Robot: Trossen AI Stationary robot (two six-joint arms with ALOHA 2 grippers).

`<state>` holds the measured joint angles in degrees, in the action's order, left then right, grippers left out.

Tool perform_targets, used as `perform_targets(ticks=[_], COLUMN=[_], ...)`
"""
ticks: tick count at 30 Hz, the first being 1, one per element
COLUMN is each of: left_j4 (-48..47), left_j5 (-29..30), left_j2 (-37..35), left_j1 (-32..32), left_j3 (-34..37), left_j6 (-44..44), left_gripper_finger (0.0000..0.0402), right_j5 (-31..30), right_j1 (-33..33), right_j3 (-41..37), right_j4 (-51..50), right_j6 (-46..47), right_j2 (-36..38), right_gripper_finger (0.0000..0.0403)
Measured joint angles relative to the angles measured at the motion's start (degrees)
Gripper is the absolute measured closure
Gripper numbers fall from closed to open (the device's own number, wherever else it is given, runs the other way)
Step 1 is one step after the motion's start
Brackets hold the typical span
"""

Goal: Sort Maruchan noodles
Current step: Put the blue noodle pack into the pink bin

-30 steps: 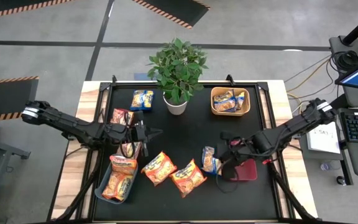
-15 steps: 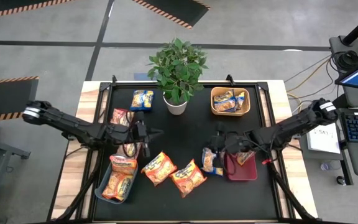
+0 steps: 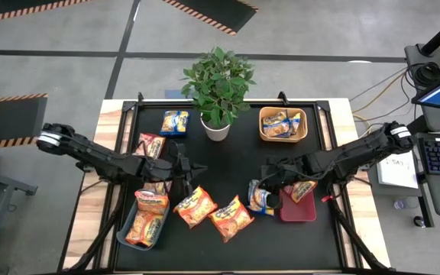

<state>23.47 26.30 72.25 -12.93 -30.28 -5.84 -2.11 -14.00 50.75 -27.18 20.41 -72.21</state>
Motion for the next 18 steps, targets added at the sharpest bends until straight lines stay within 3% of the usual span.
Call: perform_targets(ticks=[9,18], left_j4=[2.0,1.8], left_j5=[0.1,0.1], left_j2=[0.3,0.2], left_j1=[0.0,0.0], left_j3=[-1.0,-1.2], left_j6=[3.1,3.8], left_gripper_finger=[0.0402,0.0402], right_j5=[2.6,2.1], right_j1=[0.1,2.9], right_j3=[7.2,13.5], right_j4=[-10.2,-10.9], right_j6=[-5.1,-11.4], right_j2=[-13.0,-23.7], right_gripper_finger=[0.0394,0.0394])
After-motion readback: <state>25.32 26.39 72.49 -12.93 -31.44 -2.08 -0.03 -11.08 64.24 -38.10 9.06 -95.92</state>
